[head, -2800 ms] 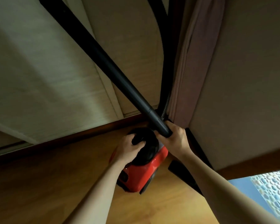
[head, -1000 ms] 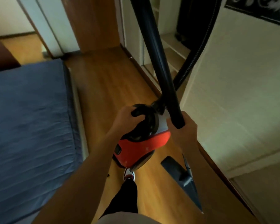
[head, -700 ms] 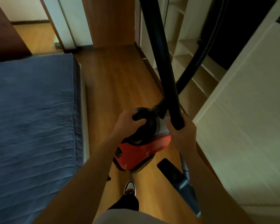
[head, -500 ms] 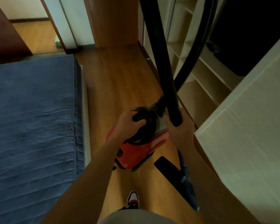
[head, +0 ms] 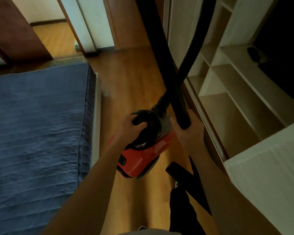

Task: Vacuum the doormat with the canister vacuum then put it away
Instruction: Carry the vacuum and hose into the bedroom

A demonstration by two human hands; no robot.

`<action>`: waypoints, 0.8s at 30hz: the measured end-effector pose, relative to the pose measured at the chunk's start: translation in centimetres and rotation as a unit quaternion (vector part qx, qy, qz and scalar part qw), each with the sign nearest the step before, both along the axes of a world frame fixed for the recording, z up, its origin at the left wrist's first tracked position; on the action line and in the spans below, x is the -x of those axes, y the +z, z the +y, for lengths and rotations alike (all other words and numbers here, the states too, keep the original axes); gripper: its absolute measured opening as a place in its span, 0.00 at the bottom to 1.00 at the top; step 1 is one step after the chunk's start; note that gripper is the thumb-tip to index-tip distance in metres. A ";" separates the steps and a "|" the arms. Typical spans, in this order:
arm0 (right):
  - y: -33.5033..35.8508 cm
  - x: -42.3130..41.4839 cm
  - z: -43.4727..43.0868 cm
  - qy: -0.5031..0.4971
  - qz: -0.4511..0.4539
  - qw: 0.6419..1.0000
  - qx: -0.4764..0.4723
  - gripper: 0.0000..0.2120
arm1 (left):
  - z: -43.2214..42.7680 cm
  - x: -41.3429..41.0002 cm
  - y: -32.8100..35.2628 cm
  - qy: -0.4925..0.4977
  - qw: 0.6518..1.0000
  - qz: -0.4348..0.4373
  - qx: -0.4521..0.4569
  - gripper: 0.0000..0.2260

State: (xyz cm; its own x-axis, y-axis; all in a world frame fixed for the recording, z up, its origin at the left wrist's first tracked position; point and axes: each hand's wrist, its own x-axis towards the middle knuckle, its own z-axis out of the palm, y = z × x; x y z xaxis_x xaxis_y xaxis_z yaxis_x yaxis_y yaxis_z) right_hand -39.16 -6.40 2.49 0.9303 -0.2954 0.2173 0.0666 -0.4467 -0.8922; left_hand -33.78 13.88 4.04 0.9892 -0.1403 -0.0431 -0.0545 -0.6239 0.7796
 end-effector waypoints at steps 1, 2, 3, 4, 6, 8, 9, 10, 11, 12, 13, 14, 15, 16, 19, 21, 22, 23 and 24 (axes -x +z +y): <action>-0.2 -1.7 -0.9 0.003 0.002 1.000 -0.006 0.09 | -0.8 -1.5 -0.2 0.009 1.000 0.000 -0.001 0.14; -0.4 -3.5 -2.0 0.005 0.001 1.000 -0.009 0.09 | -1.9 -3.0 -0.4 0.017 1.000 -0.002 -0.004 0.14; -0.5 -4.9 -2.8 0.009 -0.003 1.000 -0.014 0.10 | -2.7 -4.2 -0.5 0.025 1.000 -0.001 -0.006 0.15; -0.5 -6.3 -3.6 0.018 -0.007 1.000 -0.022 0.10 | -3.6 -5.2 -0.4 0.033 0.999 -0.002 -0.008 0.16; -0.4 -9.6 -5.9 0.042 0.002 0.999 -0.027 0.08 | -5.8 -7.7 -0.3 0.057 0.998 0.002 -0.004 0.16; -0.2 -12.8 -8.0 0.063 0.025 0.997 -0.026 0.08 | -7.7 -9.9 0.2 0.083 0.997 0.000 0.002 0.15; 0.0 -14.5 -8.8 0.074 0.032 0.996 -0.026 0.09 | -8.4 -11.2 0.5 0.095 0.995 -0.005 0.008 0.15; 0.2 -16.0 -9.5 0.084 0.035 0.995 -0.026 0.09 | -9.0 -12.4 0.7 0.103 0.995 -0.009 0.013 0.16; 0.5 -17.5 -10.0 0.092 0.037 0.995 -0.026 0.09 | -9.5 -13.6 0.8 0.112 0.993 -0.012 0.016 0.15; 0.8 -18.9 -10.4 0.101 0.036 0.994 -0.027 0.08 | -9.9 -14.7 1.0 0.121 0.992 -0.014 0.017 0.15; 1.0 -20.2 -10.7 0.109 0.036 0.993 -0.030 0.07 | -10.3 -15.6 1.2 0.131 0.991 -0.013 0.017 0.13; 1.2 -21.3 -10.9 0.116 0.039 0.992 -0.033 0.05 | -10.6 -16.5 1.4 0.139 0.990 -0.013 0.015 0.11; 1.3 -22.5 -11.1 0.122 0.042 0.991 -0.035 0.04 | -10.9 -17.5 1.5 0.148 0.989 -0.010 0.014 0.10; 1.3 -23.6 -11.2 0.124 0.040 0.991 -0.036 0.05 | -11.1 -18.5 1.5 0.156 0.988 -0.008 0.014 0.09; 1.2 -27.4 -11.2 0.128 0.031 0.991 -0.040 0.08 | -11.2 -21.9 1.2 0.186 0.982 0.001 0.027 0.12; 0.9 -29.9 -11.1 0.139 0.031 0.989 -0.036 0.08 | -10.9 -24.3 1.0 0.205 0.978 0.005 0.036 0.13; 0.6 -31.1 -11.1 0.143 0.028 0.989 -0.032 0.08 | -10.8 -25.5 0.9 0.212 0.976 0.009 0.044 0.12; 0.3 -32.5 -11.1 0.148 0.025 0.988 -0.029 0.08 | -10.6 -26.9 0.7 0.218 0.974 0.014 0.053 0.12; 0.1 -34.0 -11.0 0.153 0.023 0.988 -0.026 0.08 | -10.4 -28.3 0.6 0.222 0.973 0.018 0.061 0.12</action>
State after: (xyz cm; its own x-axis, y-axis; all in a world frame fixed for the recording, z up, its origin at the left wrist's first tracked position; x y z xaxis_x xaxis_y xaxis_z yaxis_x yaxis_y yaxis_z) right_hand -5.18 -17.45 2.57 0.9862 -0.0078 0.1651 0.1509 -0.3655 -0.9185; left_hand -5.48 3.52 4.66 0.9515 0.2947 -0.0882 0.2278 -0.4823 0.8459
